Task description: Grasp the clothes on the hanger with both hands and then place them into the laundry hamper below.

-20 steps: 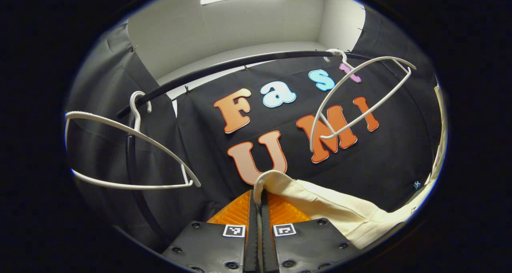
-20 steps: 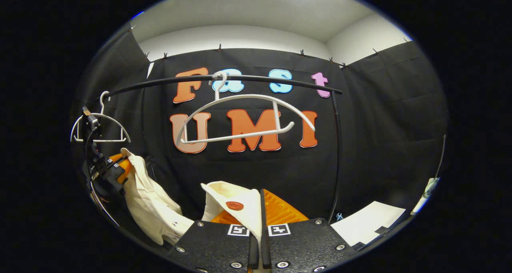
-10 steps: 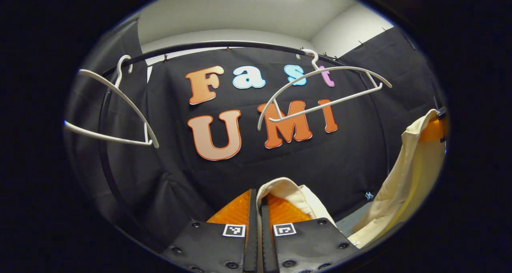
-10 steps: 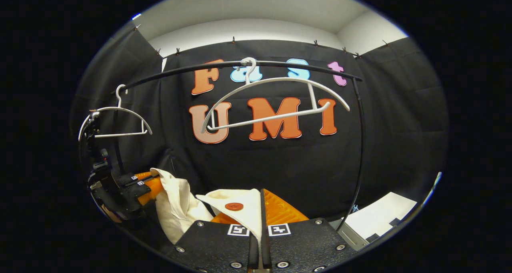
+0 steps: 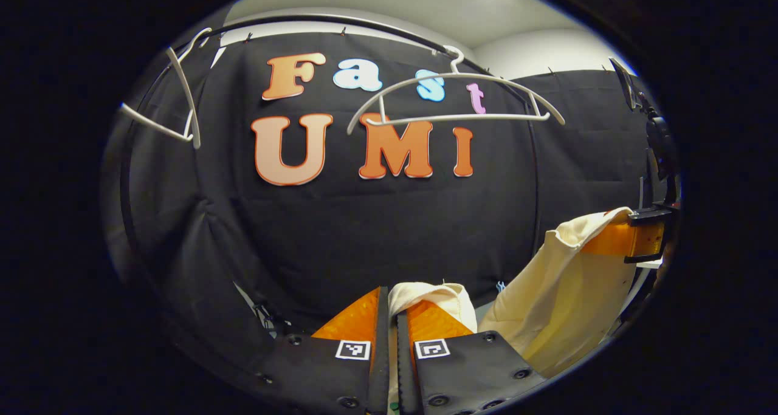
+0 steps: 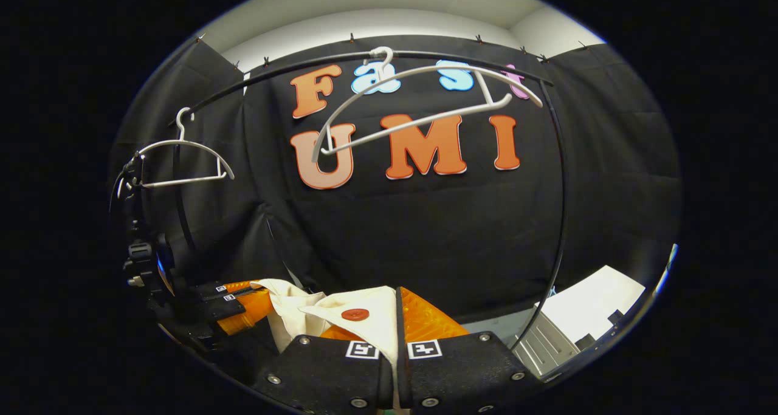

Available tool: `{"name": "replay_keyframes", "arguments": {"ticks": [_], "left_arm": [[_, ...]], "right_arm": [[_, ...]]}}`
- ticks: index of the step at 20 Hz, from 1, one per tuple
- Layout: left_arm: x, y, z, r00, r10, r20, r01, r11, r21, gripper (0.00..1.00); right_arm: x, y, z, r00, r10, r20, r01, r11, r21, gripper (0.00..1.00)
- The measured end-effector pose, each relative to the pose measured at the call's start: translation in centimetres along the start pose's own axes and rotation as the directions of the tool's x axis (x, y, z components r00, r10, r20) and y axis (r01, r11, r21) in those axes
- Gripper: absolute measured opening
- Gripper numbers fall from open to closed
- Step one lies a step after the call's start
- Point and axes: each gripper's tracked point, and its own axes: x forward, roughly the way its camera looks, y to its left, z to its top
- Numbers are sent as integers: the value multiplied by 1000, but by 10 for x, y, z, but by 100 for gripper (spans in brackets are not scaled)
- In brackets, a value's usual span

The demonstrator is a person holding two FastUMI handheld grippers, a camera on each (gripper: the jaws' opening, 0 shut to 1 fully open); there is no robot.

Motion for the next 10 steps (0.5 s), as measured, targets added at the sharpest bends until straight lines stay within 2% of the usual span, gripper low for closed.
{"name": "replay_keyframes", "arguments": {"ticks": [5, 10], "left_arm": [[-4, -10, -53, 991, -40, -131, 31, 997, -70, 17], [-3, -12, -94, 970, -45, -240, 16, 993, -119, 17]], "right_arm": [[5, -4, -56, 991, -12, -135, 14, 1000, 11, 8], [10, -15, -93, 976, -24, -216, 31, 999, 33, 8]]}}
